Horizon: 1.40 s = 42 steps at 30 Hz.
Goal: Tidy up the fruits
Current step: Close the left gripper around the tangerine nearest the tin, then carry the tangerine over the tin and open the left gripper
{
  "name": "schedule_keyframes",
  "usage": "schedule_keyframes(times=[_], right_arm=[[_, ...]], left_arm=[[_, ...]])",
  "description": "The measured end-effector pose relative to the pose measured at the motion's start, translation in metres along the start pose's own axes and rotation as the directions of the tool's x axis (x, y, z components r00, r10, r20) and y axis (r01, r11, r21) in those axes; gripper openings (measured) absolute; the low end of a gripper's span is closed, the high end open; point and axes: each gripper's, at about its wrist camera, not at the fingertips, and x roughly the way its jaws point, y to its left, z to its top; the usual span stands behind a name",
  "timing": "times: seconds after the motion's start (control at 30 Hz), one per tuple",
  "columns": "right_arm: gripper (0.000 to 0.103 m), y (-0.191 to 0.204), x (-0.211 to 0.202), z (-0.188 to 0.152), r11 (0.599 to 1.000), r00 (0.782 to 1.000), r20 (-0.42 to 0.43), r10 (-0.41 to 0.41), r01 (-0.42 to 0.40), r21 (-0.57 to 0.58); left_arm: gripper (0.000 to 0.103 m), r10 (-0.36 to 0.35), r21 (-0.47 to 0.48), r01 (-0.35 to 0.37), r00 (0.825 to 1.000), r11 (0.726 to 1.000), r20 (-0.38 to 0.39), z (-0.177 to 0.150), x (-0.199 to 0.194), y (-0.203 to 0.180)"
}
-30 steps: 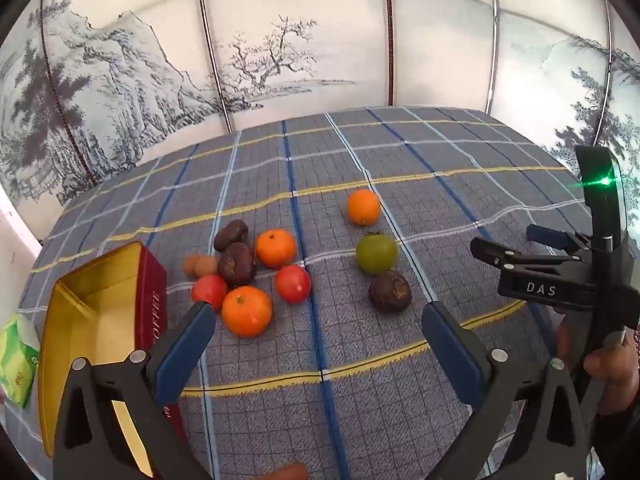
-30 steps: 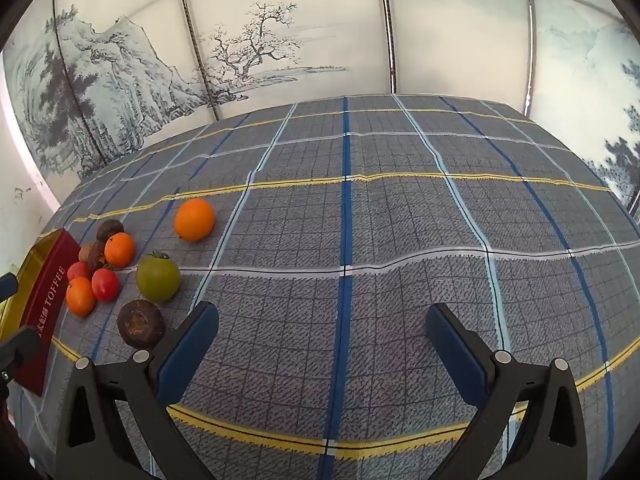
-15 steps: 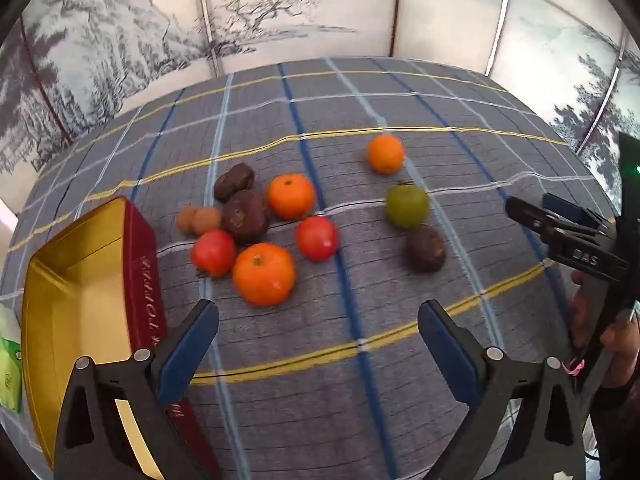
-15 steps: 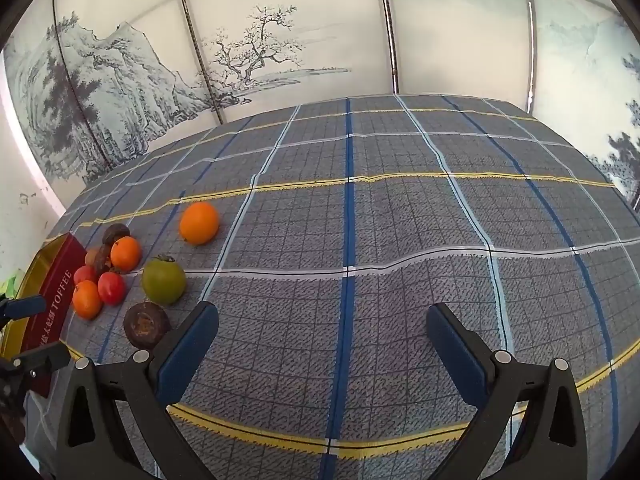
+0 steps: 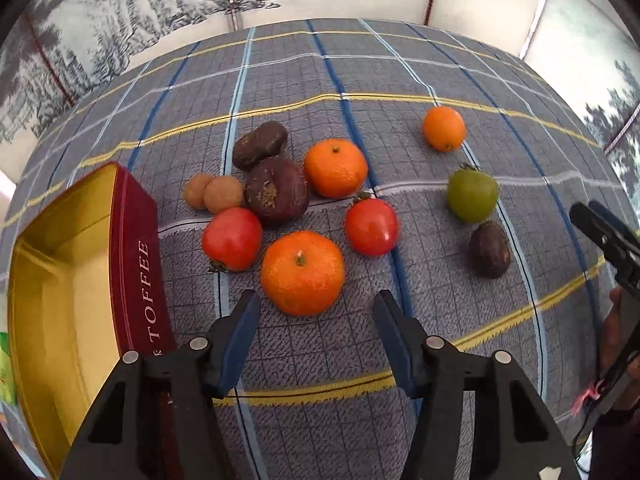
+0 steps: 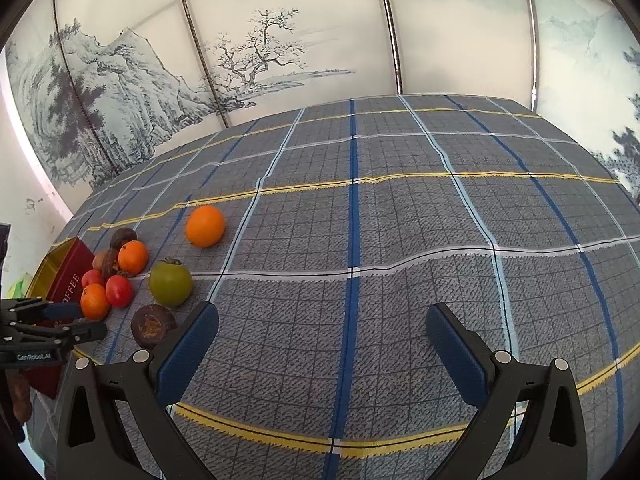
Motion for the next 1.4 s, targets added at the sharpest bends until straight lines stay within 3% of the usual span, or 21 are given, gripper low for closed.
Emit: schedule_keyframes(times=[0.43,0.47,0.53,0.63,1.07,1.4], right_arm=[[0.103,0.001,0.002,0.000,1.000,1.000,-0.002,0.011,-0.011,-0.014],[0.103,0.001,0.002,-0.001,1.000,1.000,-0.003,0.011,-0.011,-0.015],[0.103,0.001,0.002,-0.001,1.000,1.000,-0.003,0.011,-0.011,-0.018],[0.103,0.002,0.003,-0.001,1.000,1.000,-0.005,0.012,-0.012,-0.021],[0.103,0.009,0.010,-0.004,0.998,0.999,-0.039,0.006,-0.009,-0.060],[0.103,0.015,0.019,-0.005,0.995,0.996,-0.073,-0.043,0.036,-0.089]], left_arm=[[0.056,-0.012,-0.041,0.011,1.000,0.999,-0.007,0.015,0.010,0.000],[0.053,-0.013,-0.040,0.013,1.000,0.999,0.008,0.016,0.010,-0.001],[0.036,-0.007,-0.039,0.008,0.999,0.999,0.033,0.016,0.009,0.000],[0.036,-0.035,-0.060,0.038,0.998,0.997,0.049,0.013,0.007,0.002],[0.036,-0.004,-0.048,0.008,0.995,0.999,0.095,-0.030,-0.040,-0.024],[0.036,0.078,0.009,-0.081,0.979,0.997,0.187,-0.041,-0.081,-0.013]])
